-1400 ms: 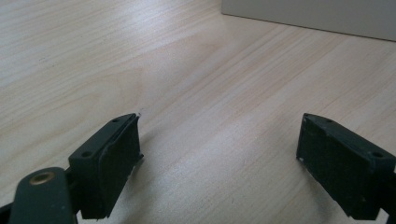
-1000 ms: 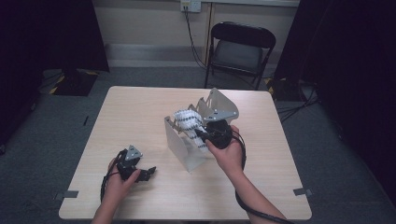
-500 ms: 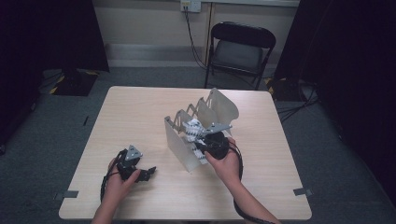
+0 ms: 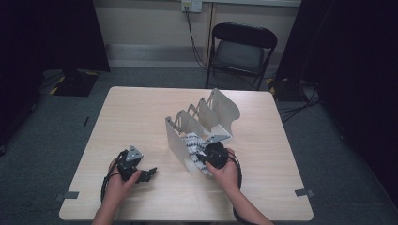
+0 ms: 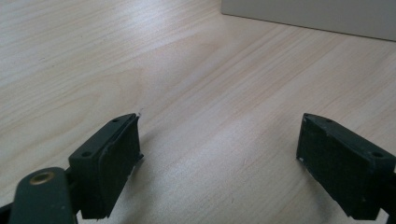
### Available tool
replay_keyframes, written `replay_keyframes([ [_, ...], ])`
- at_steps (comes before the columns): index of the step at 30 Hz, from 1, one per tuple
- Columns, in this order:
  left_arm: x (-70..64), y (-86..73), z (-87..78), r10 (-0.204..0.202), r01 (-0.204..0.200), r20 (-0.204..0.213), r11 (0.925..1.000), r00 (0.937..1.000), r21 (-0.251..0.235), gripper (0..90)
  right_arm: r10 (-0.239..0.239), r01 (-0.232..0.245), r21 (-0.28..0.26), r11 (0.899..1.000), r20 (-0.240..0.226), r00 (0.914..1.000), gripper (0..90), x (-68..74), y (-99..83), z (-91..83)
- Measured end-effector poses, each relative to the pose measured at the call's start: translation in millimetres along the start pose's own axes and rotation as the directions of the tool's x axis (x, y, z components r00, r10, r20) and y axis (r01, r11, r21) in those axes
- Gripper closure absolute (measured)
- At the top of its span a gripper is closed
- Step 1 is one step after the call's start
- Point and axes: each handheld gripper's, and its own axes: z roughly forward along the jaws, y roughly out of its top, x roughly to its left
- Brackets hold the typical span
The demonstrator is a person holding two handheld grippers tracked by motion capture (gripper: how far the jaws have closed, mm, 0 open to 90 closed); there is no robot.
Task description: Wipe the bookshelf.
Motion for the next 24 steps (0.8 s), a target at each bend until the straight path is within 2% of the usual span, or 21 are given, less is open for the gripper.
replay_keyframes([
  [6,0.0,0.0,0.0,0.000,0.000,0.000,1.0000,1.0000,0.000,13.3,0.000,0.000,0.007,1.000,-0.010,1.0000,77.4,0.0,-2.1,-1.8],
  [10,0.0,0.0,0.0,0.000,0.000,0.000,1.0000,1.0000,0.000,13.3,0.002,-0.002,-0.017,1.000,-0.016,0.9999,77.4,2.1,0.2,-8.8],
  [14,0.0,0.0,0.0,0.001,-0.001,0.000,1.0000,1.0000,0.000,13.3,-0.016,0.015,-0.075,0.997,-0.014,0.9998,77.4,7.0,15.9,-22.7],
  [20,0.0,0.0,0.0,0.000,0.000,0.000,1.0000,1.0000,0.000,13.3,-0.056,0.061,-0.159,0.985,0.033,0.9979,77.4,12.6,46.9,-40.1],
  [24,0.0,0.0,0.1,-0.001,0.001,0.001,1.0000,1.0000,0.000,13.3,-0.047,0.054,-0.168,0.984,0.045,0.9979,77.4,10.2,56.2,-39.2],
])
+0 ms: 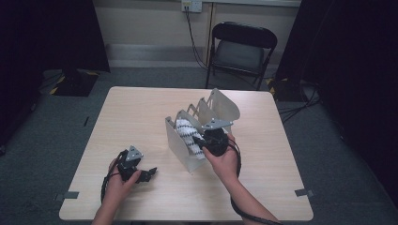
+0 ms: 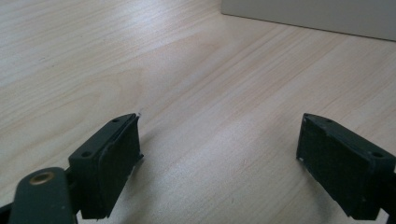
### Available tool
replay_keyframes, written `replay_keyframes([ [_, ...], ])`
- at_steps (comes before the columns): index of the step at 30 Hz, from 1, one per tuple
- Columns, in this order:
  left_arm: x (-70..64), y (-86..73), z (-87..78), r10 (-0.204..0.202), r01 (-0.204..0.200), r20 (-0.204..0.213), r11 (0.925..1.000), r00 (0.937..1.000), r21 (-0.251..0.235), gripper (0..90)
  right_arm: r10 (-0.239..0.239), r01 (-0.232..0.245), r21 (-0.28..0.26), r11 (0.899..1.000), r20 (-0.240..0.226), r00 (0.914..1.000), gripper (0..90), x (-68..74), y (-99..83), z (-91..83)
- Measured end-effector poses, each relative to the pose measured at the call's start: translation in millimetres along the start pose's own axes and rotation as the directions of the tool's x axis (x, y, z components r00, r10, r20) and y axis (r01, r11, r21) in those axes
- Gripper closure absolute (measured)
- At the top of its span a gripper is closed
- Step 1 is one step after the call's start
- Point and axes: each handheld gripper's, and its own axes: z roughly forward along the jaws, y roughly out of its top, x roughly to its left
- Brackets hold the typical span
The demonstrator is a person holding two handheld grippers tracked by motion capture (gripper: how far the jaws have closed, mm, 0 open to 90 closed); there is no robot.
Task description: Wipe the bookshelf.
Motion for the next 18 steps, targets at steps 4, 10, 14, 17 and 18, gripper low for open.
replay_keyframes([
  [4,0.0,0.0,0.0,0.000,0.000,0.000,1.0000,1.0000,0.000,13.3,0.005,-0.005,0.046,0.999,0.004,1.0000,77.4,-0.8,-12.3,12.5],
  [10,0.0,0.0,0.0,0.000,0.000,0.000,1.0000,1.0000,0.000,13.3,0.033,-0.034,0.109,0.993,0.004,0.9994,77.4,-6.5,-41.2,25.9],
  [14,0.0,0.0,0.0,0.000,0.000,0.000,1.0000,1.0000,0.000,13.3,0.043,-0.043,0.133,0.990,0.002,0.9991,77.3,-9.9,-53.5,26.9],
  [17,0.0,0.0,0.0,0.000,0.000,0.000,1.0000,1.0000,0.000,13.3,0.045,-0.044,0.141,0.989,-0.005,0.9990,76.9,-11.5,-61.5,24.9],
  [18,0.0,0.0,0.0,0.000,0.000,0.000,1.0000,1.0000,0.000,13.3,0.045,-0.043,0.146,0.988,-0.010,0.9990,76.8,-12.3,-64.5,23.2],
])
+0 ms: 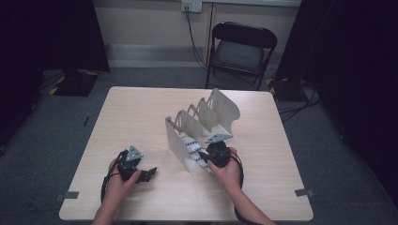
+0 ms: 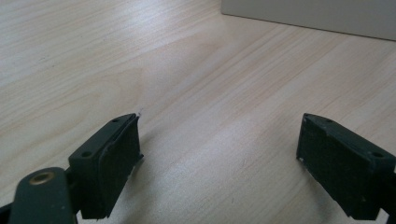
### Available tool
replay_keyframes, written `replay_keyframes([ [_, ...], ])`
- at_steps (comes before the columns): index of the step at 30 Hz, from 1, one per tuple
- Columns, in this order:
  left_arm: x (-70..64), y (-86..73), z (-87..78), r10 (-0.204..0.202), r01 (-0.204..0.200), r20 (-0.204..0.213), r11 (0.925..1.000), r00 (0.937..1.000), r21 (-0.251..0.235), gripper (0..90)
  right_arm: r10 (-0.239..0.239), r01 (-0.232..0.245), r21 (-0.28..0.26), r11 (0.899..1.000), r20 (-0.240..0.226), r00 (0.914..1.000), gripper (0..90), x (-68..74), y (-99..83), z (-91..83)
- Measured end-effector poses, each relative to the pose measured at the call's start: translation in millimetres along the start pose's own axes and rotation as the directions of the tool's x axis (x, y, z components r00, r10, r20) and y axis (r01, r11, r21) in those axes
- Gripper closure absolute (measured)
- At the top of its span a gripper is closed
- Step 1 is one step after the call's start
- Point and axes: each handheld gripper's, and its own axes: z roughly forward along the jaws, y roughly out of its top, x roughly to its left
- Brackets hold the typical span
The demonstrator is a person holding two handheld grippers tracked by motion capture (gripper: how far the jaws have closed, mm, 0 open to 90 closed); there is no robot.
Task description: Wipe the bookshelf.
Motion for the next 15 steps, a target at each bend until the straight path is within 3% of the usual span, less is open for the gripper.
replay_keyframes([
  [7,0.1,0.0,0.0,0.002,-0.002,-0.002,1.0000,1.0000,0.000,13.3,0.005,-0.005,0.008,1.000,-0.005,1.0000,75.6,-7.6,-15.8,-13.2],
  [15,0.0,0.0,-0.1,0.001,-0.001,-0.001,1.0000,1.0000,0.000,13.3,0.028,-0.028,0.023,0.999,0.039,0.9989,73.5,-23.3,-31.5,-30.6],
])
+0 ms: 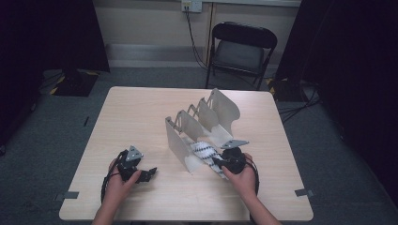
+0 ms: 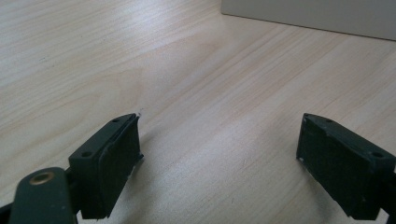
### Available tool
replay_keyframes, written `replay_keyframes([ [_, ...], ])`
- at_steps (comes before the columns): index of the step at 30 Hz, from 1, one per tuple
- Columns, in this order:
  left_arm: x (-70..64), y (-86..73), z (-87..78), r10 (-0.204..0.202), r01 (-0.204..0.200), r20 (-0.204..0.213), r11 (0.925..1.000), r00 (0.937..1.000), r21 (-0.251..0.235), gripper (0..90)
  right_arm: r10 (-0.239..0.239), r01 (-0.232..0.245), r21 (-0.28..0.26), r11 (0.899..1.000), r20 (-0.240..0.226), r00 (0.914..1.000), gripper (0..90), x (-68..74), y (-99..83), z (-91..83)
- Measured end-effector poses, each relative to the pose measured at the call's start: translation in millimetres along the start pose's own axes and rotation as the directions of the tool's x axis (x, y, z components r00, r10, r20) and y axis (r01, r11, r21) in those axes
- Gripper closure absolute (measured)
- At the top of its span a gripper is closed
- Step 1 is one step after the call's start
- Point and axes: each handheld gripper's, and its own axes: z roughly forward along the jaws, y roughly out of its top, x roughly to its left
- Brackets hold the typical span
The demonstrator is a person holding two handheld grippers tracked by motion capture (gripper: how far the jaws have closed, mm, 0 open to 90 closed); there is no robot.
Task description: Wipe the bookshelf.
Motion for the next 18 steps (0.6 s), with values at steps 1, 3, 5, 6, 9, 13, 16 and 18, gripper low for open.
replay_keyframes([
  [1,0.0,0.0,0.0,0.000,0.000,0.000,1.0000,1.0000,0.000,13.3,-0.001,0.001,-0.001,1.000,0.004,1.0000,73.4,-1.9,-1.9,-1.6],
  [3,0.0,0.0,0.0,0.000,0.000,0.000,1.0000,1.0000,0.000,13.3,0.003,-0.003,-0.002,1.000,0.019,0.9998,72.8,-5.8,-5.6,-4.9],
  [5,-0.1,0.0,0.0,-0.001,0.001,-0.001,1.0000,1.0000,0.000,13.3,0.013,-0.013,-0.002,1.000,0.028,0.9995,71.7,-9.4,-8.7,-7.8],
  [6,-0.1,0.0,0.0,-0.001,0.001,-0.001,1.0000,1.0000,0.000,13.3,0.017,-0.017,-0.002,1.000,0.034,0.9993,70.4,-10.7,-9.6,-9.3],
  [9,-0.1,0.0,0.0,-0.001,0.001,-0.001,1.0000,1.0000,0.000,13.3,0.017,-0.017,-0.021,1.000,0.028,0.9994,63.2,-12.3,-10.2,-12.9],
  [13,-0.1,0.0,0.0,-0.001,0.001,-0.001,1.0000,1.0000,0.000,13.3,0.013,-0.011,-0.064,0.998,0.022,0.9997,53.6,-12.1,-5.3,-14.5],
  [16,-0.1,0.0,-0.1,0.000,0.000,-0.001,1.0000,1.0000,0.000,13.3,-0.009,0.010,-0.060,0.998,0.021,0.9997,51.5,-10.7,-0.7,-9.5],
  [18,-0.1,0.0,0.0,-0.001,0.001,-0.001,1.0000,1.0000,0.000,13.3,-0.023,0.024,-0.037,0.999,0.016,0.9996,51.6,-10.3,0.2,-1.7],
])
